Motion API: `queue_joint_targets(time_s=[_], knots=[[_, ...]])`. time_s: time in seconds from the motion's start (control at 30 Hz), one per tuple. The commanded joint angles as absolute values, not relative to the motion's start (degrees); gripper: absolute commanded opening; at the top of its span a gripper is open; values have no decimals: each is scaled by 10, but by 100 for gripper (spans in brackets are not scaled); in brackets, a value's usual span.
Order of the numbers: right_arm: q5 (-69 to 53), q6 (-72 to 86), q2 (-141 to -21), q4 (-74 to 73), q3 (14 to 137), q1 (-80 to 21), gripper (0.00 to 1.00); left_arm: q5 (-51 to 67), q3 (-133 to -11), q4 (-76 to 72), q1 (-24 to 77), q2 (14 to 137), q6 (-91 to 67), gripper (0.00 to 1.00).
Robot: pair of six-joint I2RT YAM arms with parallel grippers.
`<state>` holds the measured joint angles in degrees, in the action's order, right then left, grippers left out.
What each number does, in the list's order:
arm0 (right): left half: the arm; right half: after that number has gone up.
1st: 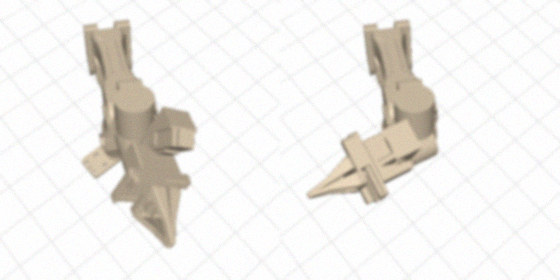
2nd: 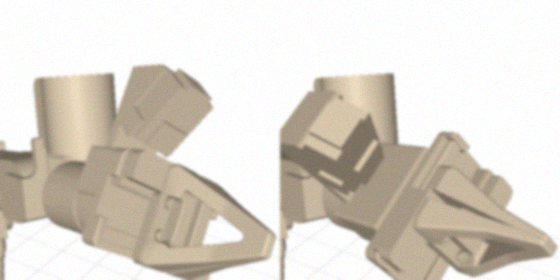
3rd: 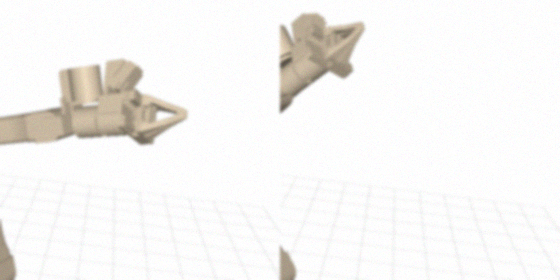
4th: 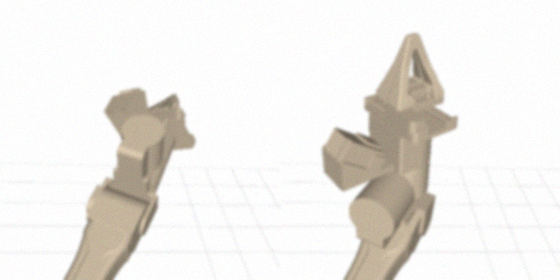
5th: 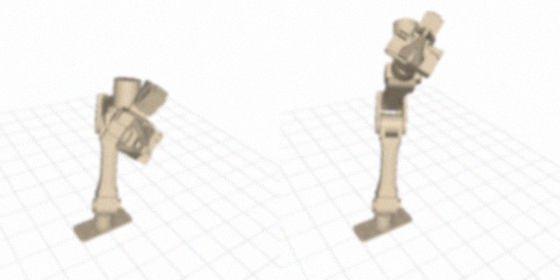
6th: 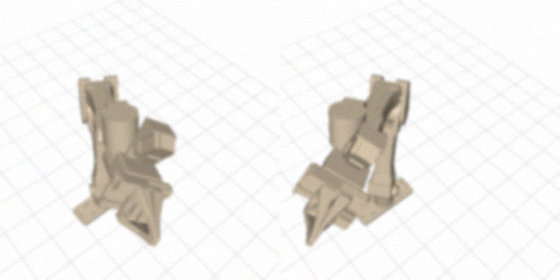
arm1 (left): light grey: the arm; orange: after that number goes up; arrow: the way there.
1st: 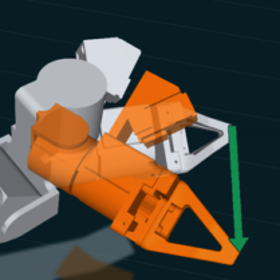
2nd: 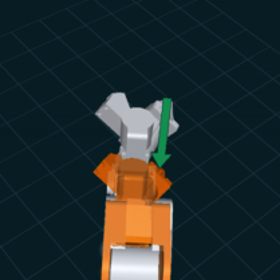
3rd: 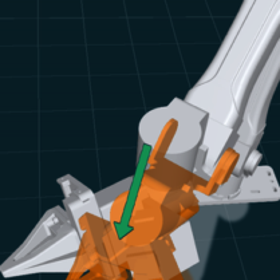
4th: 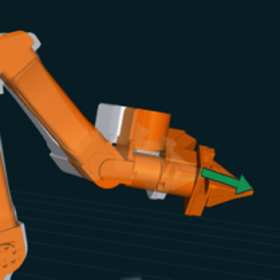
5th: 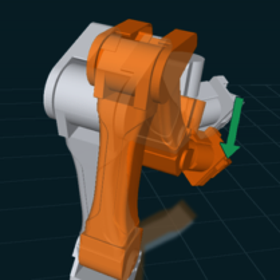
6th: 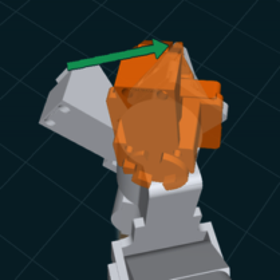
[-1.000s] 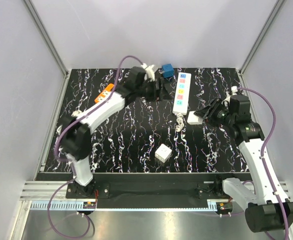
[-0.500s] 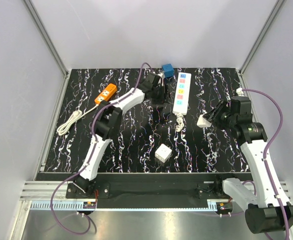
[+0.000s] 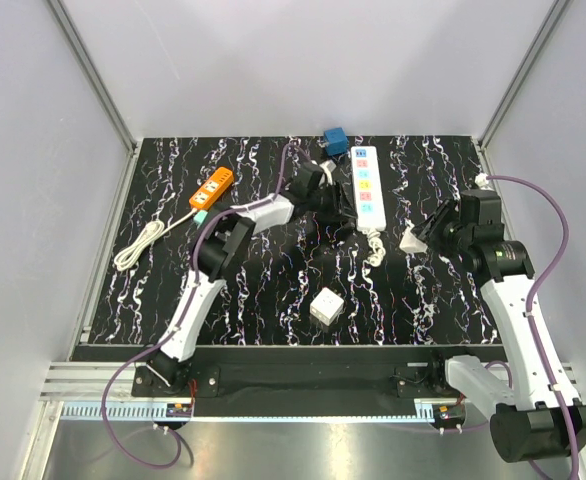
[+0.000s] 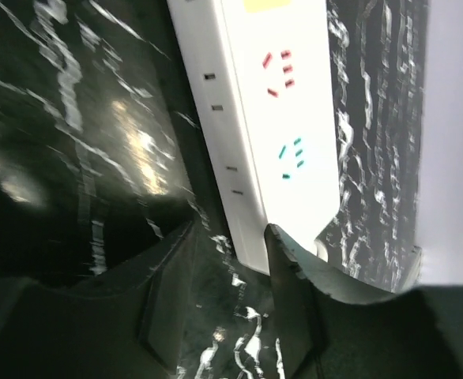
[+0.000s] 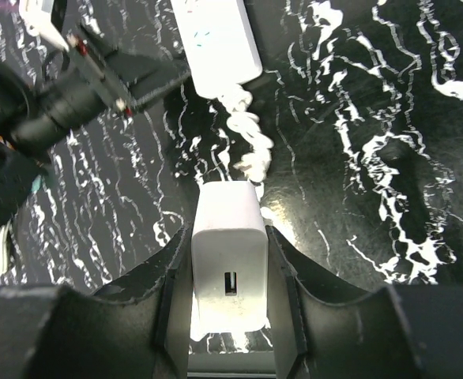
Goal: Insert the plug
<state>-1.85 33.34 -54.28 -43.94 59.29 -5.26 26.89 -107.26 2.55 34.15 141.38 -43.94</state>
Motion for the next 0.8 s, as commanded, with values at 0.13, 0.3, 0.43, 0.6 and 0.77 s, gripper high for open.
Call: queue_joint_targets(time_s=[0.13, 0.3, 0.43, 0.6, 0.77], knots=[[50, 344, -562, -434, 645, -54, 0, 285, -975, -75, 423, 1364, -487, 46], [83, 364, -585, -451, 671, -54, 0, 290, -992, -103, 461, 1374, -507, 46], [124, 386, -611, -477, 702, -54, 0, 301, -1051, -63, 469, 1381, -484, 44], [143, 452, -670, -524, 762, -54, 0, 294, -992, -11, 425, 1270, -464, 44], [138, 544, -764, -553, 813, -54, 0, 176, -872, 146, 347, 1073, -376, 74]])
